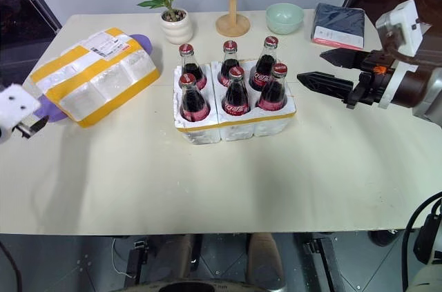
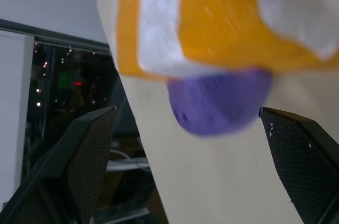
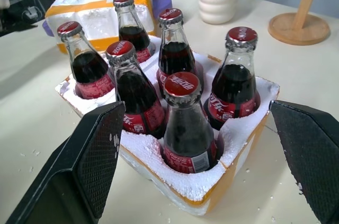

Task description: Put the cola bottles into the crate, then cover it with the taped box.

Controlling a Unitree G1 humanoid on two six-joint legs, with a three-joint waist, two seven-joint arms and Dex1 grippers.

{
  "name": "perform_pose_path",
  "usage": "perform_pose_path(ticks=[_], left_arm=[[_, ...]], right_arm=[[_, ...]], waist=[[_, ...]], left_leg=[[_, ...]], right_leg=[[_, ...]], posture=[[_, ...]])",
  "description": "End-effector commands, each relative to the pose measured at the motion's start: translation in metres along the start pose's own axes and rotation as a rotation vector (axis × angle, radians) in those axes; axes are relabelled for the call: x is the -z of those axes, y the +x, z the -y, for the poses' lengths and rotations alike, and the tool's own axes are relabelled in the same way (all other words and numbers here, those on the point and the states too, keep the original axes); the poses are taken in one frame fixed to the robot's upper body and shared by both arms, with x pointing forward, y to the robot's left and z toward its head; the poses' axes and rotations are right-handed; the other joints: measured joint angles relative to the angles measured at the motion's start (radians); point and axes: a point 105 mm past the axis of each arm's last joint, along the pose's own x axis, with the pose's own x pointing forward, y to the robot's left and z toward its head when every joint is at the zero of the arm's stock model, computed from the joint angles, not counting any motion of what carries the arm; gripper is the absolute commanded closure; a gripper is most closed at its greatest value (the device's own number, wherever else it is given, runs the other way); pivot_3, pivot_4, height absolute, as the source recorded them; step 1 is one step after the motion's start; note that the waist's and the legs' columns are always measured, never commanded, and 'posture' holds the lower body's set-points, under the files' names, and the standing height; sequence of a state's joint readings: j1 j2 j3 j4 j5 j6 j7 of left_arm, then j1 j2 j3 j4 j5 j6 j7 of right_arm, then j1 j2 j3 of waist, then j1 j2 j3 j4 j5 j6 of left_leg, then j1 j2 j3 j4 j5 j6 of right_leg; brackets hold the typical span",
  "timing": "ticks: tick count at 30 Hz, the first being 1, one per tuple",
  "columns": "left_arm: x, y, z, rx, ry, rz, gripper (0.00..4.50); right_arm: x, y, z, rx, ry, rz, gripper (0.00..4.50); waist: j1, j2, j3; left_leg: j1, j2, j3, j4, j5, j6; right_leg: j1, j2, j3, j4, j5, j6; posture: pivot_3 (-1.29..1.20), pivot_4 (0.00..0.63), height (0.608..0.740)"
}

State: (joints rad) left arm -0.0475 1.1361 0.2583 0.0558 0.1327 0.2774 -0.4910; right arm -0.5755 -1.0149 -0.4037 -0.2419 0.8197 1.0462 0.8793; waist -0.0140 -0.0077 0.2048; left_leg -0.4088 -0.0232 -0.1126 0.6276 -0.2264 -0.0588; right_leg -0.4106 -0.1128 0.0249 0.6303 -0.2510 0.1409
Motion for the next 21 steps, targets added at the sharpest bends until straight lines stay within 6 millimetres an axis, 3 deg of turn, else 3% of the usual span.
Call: perform_pose_path(ticks=[1,9,21], left_arm=[[0.017,-0.001,-0.002,-0.092,-0.022,-0.081,0.00],[0.006,0.034,0.038,-0.068,-0.017,-0.059,0.00],[0.001,0.074,0.021,-0.144,0.078,-0.056,0.00]], right_arm=[[-0.016,-0.011,-0.006,-0.002,-0.095,0.016,0.05],[-0.022,-0.019,-0.011,-0.016,-0.128,-0.002,0.05],[-0.018,-0.035,-0.051,-0.181,-0.162,-0.027,0.05]], waist=[[0.001,0.001,0.000],[0.002,-0.001,0.000],[-0.001,-0.001,-0.001]], left_leg=[[0.000,0.000,0.000,0.000,0.000,0.000],[0.000,0.000,0.000,0.001,0.000,0.000],[0.000,0.000,0.000,0.002,0.000,0.000]], right_leg=[[0.000,0.000,0.000,0.000,0.000,0.000],[0.001,0.000,0.000,0.001,0.000,0.000],[0.001,0.000,0.000,0.001,0.001,0.001]], posture=[[0.00,0.150,0.739],[0.00,0.150,0.739],[0.00,0.150,0.739]])
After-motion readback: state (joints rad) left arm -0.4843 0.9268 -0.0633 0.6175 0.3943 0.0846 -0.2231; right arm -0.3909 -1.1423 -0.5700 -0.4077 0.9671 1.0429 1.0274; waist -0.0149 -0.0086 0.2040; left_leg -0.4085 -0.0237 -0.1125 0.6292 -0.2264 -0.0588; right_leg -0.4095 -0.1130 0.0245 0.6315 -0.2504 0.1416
